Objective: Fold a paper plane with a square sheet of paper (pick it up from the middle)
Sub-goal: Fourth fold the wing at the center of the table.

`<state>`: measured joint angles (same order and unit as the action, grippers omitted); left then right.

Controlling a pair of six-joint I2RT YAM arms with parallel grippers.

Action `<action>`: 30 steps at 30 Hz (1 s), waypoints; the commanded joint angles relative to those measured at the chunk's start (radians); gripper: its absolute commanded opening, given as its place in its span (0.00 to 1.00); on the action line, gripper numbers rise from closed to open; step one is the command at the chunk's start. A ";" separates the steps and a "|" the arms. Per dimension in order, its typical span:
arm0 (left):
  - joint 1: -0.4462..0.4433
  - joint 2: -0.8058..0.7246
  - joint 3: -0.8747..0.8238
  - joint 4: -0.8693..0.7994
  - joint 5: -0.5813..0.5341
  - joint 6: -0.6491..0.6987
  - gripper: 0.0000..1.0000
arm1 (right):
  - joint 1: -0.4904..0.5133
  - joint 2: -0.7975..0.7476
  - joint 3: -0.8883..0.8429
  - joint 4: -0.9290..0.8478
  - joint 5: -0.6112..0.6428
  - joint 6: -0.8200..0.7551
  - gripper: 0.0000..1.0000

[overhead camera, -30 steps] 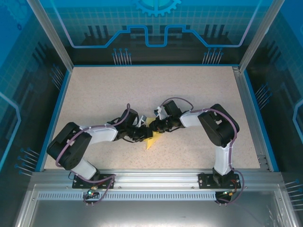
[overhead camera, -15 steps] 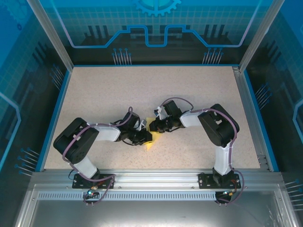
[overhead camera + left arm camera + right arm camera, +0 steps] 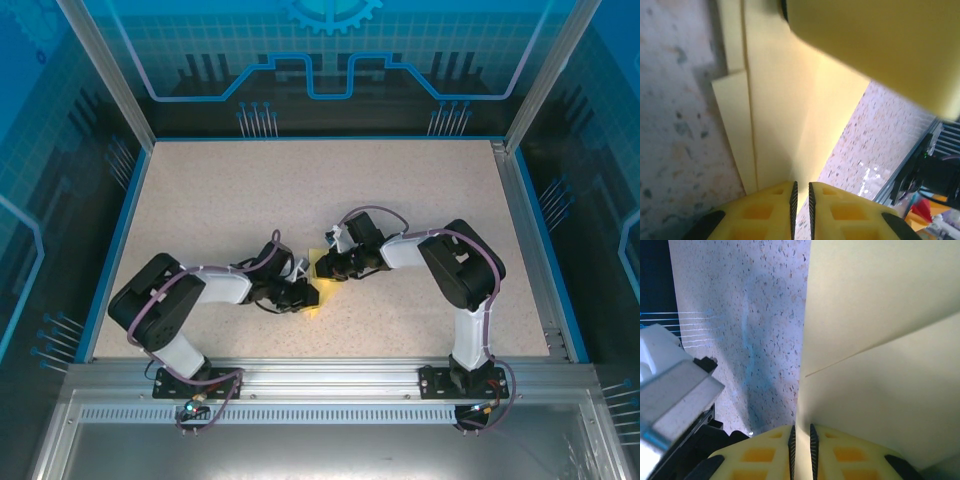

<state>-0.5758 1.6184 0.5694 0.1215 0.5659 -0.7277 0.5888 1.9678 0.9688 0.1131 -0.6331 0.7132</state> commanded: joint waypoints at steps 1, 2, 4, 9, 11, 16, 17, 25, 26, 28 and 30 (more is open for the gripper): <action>-0.018 -0.025 -0.023 -0.166 0.026 0.058 0.17 | -0.014 0.075 -0.047 -0.147 0.128 -0.027 0.19; -0.019 -0.029 -0.022 -0.191 0.014 0.066 0.18 | -0.015 0.076 -0.045 -0.148 0.128 -0.027 0.19; -0.018 -0.040 -0.026 -0.225 -0.004 0.073 0.17 | -0.014 0.077 -0.045 -0.148 0.127 -0.028 0.19; -0.019 -0.061 -0.040 -0.244 -0.012 0.074 0.17 | -0.014 0.075 -0.047 -0.148 0.127 -0.028 0.19; -0.020 -0.072 -0.036 -0.254 -0.015 0.077 0.16 | -0.014 0.075 -0.047 -0.148 0.127 -0.028 0.19; -0.020 -0.194 -0.036 -0.253 -0.054 0.041 0.16 | -0.014 0.076 -0.050 -0.144 0.127 -0.023 0.19; -0.019 -0.235 -0.037 -0.251 -0.076 0.023 0.16 | -0.014 0.075 -0.050 -0.144 0.127 -0.022 0.19; -0.011 -0.307 -0.006 -0.129 -0.154 -0.102 0.17 | -0.014 0.076 -0.048 -0.139 0.124 -0.018 0.20; -0.012 -0.278 0.006 -0.106 -0.140 -0.104 0.18 | -0.014 0.076 -0.045 -0.142 0.122 -0.020 0.20; -0.013 -0.225 0.027 -0.075 -0.128 -0.115 0.17 | -0.014 0.075 -0.046 -0.144 0.125 -0.020 0.20; -0.019 -0.171 0.042 -0.036 -0.117 -0.124 0.16 | -0.014 0.074 -0.044 -0.145 0.124 -0.021 0.19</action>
<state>-0.5877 1.3960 0.5735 0.0128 0.4408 -0.8150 0.5884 1.9686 0.9691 0.1135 -0.6365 0.7136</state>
